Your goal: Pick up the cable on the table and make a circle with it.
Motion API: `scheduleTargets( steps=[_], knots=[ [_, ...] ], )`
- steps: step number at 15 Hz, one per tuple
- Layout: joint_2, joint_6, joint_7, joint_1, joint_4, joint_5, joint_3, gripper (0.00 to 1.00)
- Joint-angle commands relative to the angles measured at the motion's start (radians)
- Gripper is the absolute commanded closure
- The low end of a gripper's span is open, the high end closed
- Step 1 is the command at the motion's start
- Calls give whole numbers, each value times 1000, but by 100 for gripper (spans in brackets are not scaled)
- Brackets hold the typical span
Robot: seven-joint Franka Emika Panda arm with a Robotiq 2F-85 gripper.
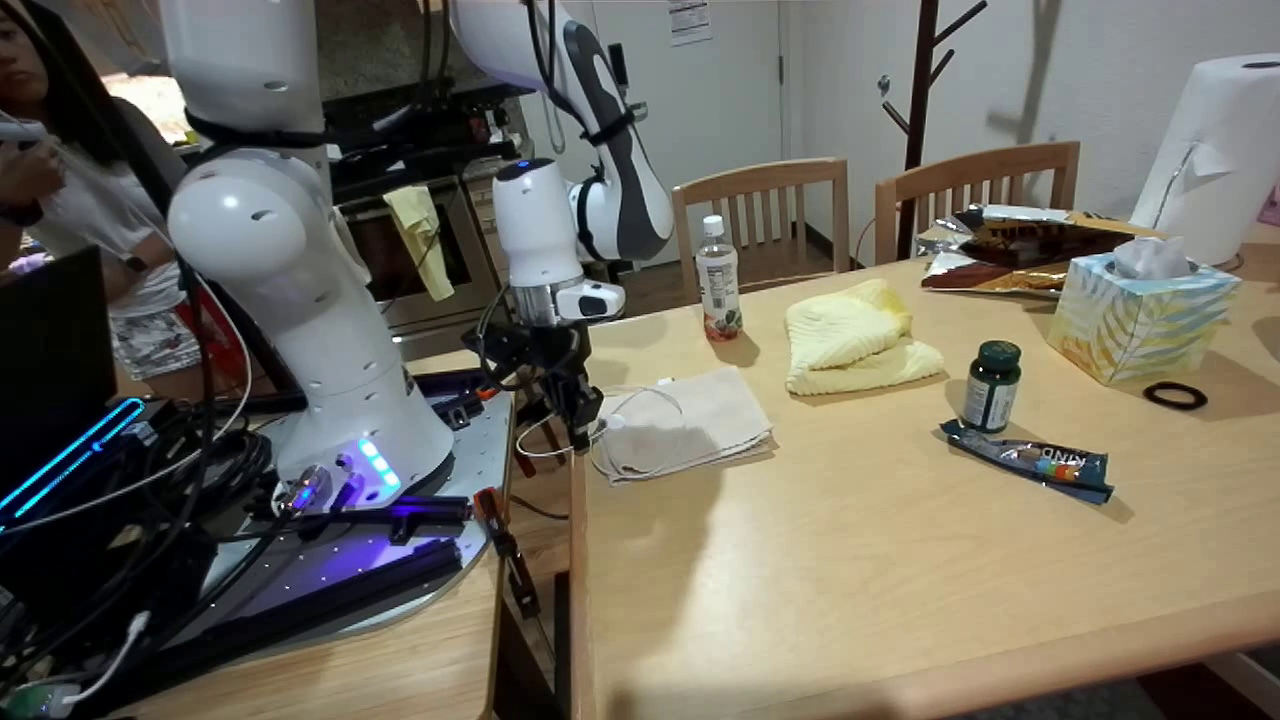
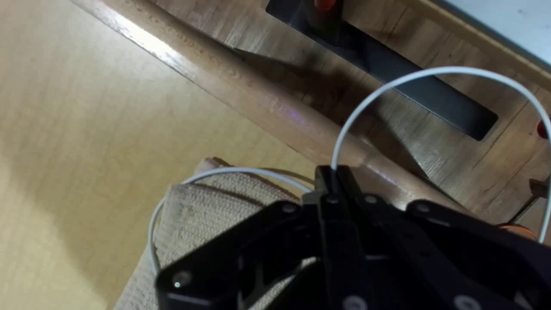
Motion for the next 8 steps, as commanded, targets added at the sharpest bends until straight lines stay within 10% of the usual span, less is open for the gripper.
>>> scheduleTargets(
  steps=[1,8],
  knots=[
    [-12,1,0,72,-20,-15,-56,99],
    [-136,1,0,221,-33,-4,-196,99]
  ],
)
